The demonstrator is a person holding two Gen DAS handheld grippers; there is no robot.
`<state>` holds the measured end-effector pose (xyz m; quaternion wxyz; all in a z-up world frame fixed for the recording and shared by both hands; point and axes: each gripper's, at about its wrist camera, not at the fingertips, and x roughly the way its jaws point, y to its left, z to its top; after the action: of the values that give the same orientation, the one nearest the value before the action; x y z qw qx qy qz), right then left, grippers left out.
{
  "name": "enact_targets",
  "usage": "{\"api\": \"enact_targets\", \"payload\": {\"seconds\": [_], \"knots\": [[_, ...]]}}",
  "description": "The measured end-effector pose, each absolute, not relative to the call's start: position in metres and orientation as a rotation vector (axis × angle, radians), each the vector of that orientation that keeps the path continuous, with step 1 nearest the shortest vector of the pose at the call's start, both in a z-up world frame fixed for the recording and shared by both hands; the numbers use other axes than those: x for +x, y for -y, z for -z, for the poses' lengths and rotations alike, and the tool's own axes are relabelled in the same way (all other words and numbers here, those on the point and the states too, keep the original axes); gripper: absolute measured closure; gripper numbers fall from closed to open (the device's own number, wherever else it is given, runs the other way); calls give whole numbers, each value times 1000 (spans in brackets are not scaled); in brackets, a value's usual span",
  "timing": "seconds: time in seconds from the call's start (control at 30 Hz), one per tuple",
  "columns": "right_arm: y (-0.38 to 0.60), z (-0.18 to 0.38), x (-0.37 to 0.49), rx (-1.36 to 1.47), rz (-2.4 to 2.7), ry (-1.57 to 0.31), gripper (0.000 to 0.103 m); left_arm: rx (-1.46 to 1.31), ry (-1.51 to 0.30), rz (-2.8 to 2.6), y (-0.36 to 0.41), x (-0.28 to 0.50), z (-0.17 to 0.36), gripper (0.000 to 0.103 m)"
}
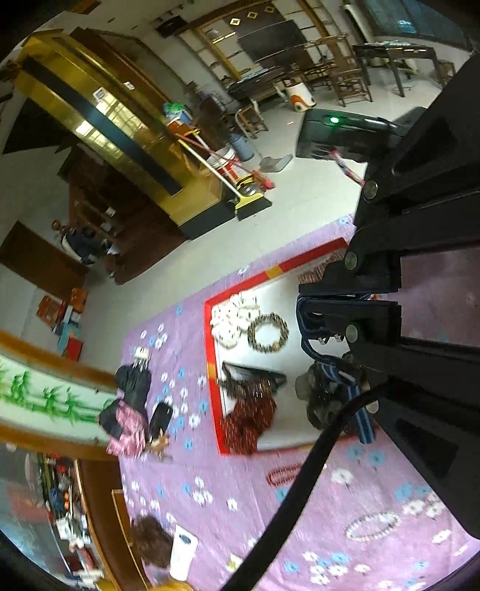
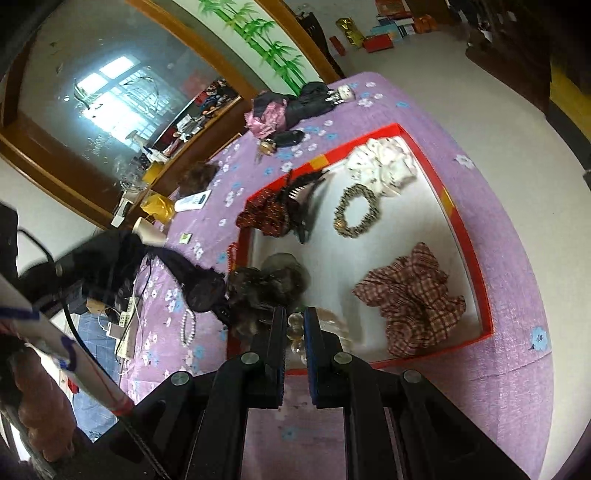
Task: Organize jewelry
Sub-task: 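Carry the ribbon and pearl bracelet into the tray and open both grippers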
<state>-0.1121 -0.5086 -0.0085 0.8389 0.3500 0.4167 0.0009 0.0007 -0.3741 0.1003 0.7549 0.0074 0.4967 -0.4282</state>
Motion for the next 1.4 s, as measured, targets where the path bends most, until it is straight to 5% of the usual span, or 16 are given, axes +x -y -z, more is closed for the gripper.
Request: {"api": "enact_targets", "payload": {"seconds": [0.53,0.83,1.3,1.4], "knots": [[512,38,-111,750,-14,-923,93,65,-1281,889,428,32,-10,102],[509,48,-103,737,-6,-950,93,35,-1302,854,415,38,-1,99],[496,52,-90,697,27,-985,92,-104,-1183,845,333,19,-55,71],[494,45,-92,712,32,-966,77,-92,-1143,753,298,17,-58,71]]}}
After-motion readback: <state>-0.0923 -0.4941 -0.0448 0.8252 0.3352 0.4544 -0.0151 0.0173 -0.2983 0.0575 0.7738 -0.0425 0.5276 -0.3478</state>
